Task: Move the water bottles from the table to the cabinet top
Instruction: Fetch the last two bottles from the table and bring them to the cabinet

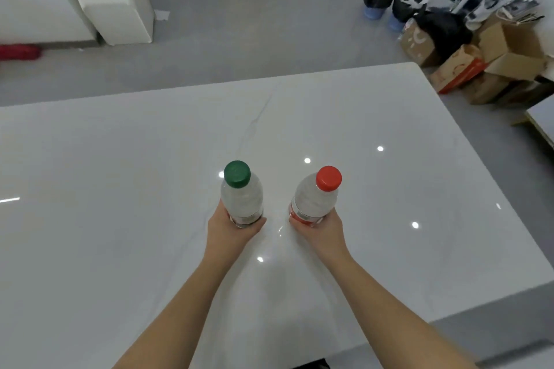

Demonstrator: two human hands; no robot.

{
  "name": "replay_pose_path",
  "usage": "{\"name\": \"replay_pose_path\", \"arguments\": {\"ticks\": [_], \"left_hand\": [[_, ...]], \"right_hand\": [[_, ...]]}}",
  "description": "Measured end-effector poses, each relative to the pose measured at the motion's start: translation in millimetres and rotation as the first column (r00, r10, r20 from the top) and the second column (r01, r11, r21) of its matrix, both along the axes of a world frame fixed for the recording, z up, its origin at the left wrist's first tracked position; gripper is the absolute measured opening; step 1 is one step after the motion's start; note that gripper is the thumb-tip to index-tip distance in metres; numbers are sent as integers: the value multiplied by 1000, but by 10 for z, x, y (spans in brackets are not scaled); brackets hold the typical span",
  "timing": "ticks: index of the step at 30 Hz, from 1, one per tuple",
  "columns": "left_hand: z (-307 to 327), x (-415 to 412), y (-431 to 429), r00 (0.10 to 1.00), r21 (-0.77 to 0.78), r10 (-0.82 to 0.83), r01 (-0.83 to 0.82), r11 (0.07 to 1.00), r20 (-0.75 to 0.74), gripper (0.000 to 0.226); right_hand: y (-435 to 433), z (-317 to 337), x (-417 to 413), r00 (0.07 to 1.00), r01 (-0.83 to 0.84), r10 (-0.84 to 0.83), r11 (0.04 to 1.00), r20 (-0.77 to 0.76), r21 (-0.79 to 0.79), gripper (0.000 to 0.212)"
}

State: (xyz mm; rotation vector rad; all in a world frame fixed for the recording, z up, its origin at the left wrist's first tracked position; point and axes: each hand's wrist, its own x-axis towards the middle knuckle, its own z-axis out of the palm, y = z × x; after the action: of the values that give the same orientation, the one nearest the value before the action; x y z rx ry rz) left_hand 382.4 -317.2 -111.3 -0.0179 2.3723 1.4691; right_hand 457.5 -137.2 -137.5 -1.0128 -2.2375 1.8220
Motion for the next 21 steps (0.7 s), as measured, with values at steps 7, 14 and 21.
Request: {"name": "replay_pose_path", "arguments": {"ticks": [7, 14, 21], "left_hand": [[488, 472, 759, 971, 101, -231, 236, 966, -61, 47], [823, 1328, 1618, 888, 175, -447, 459, 871, -105, 49], [1122, 2433, 2510, 715, 282, -679, 694, 662, -165, 48]], "right_hand": [[464, 451, 821, 962, 263, -262, 965, -71, -1, 50], [1003, 823, 1915, 876, 472, -465, 881, -131, 25, 51], [1535, 1301, 3191, 744, 663, -632, 738, -218, 125, 49]]}}
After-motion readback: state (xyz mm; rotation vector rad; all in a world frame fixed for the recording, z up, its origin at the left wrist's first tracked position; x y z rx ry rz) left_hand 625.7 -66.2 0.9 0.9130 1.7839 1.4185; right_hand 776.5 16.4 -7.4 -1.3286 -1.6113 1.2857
